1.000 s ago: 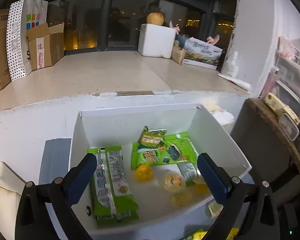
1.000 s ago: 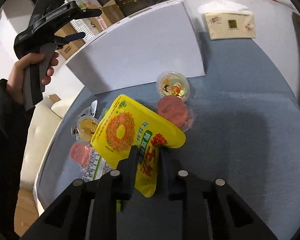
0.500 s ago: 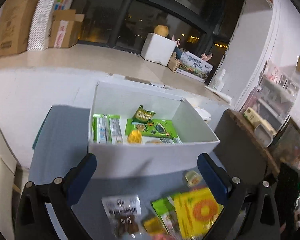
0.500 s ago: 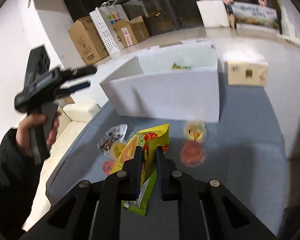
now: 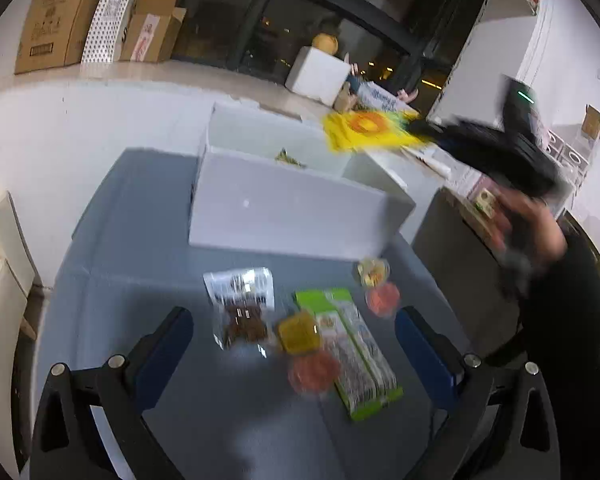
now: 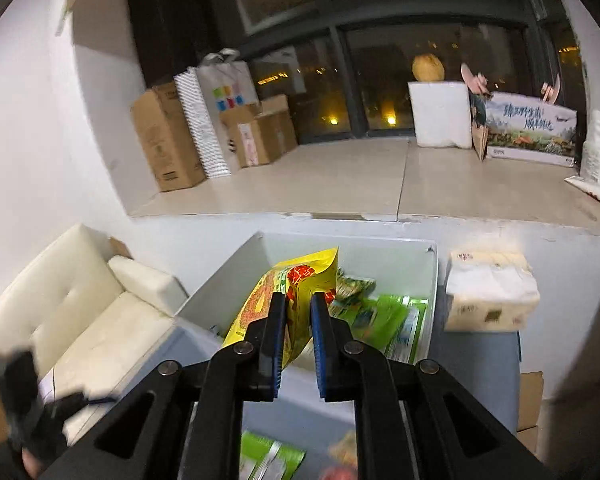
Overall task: Organize snacks
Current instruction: 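Lower both held packets into the white box and open both grippers, then grasp the cartoon-lid jelly cup with the right gripper, then grasp the brown jerky packet with the left gripper while the right holds its cup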
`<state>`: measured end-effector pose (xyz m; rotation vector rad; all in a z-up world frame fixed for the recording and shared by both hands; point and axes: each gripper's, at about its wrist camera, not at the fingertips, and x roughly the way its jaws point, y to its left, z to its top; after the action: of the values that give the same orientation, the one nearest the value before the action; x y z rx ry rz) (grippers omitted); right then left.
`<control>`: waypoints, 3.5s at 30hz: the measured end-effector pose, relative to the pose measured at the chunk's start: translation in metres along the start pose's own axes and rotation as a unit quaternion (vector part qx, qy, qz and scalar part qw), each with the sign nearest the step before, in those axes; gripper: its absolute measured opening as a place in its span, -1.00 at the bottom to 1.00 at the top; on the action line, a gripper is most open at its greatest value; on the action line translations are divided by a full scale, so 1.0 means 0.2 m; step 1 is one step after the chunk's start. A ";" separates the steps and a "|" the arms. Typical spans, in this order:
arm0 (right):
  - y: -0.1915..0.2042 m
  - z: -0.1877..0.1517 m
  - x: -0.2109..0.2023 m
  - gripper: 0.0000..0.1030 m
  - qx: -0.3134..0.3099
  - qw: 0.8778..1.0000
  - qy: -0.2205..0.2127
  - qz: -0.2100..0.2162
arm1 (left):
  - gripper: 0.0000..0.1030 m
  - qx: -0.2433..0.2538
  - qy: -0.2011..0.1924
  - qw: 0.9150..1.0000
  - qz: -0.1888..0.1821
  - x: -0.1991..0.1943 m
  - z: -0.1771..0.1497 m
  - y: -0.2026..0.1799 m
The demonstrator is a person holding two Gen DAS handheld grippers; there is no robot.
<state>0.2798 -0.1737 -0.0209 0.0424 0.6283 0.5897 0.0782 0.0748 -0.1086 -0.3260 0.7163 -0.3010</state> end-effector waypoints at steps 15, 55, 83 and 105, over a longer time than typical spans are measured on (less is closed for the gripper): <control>-0.05 -0.10 -0.02 1.00 0.015 0.999 0.024 -0.030 | 1.00 0.004 0.008 1.000 0.016 0.03 -0.01 0.04; -0.10 -0.78 0.19 -0.05 0.087 0.983 0.119 -0.111 | 0.98 -0.023 0.129 0.975 0.177 0.67 0.07 0.07; 0.06 -0.68 -0.08 -0.06 0.056 0.995 0.049 -0.058 | -0.95 -0.020 0.080 0.992 0.099 0.34 0.05 0.07; 0.09 -0.75 -0.07 -0.05 0.054 0.996 0.058 -0.048 | 1.00 0.040 0.139 0.983 0.114 0.52 -0.10 -0.04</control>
<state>0.1761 -0.1869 -0.1310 0.0796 0.7698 0.4662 0.1369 0.0240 -0.1806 -0.1228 1.0055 -0.1576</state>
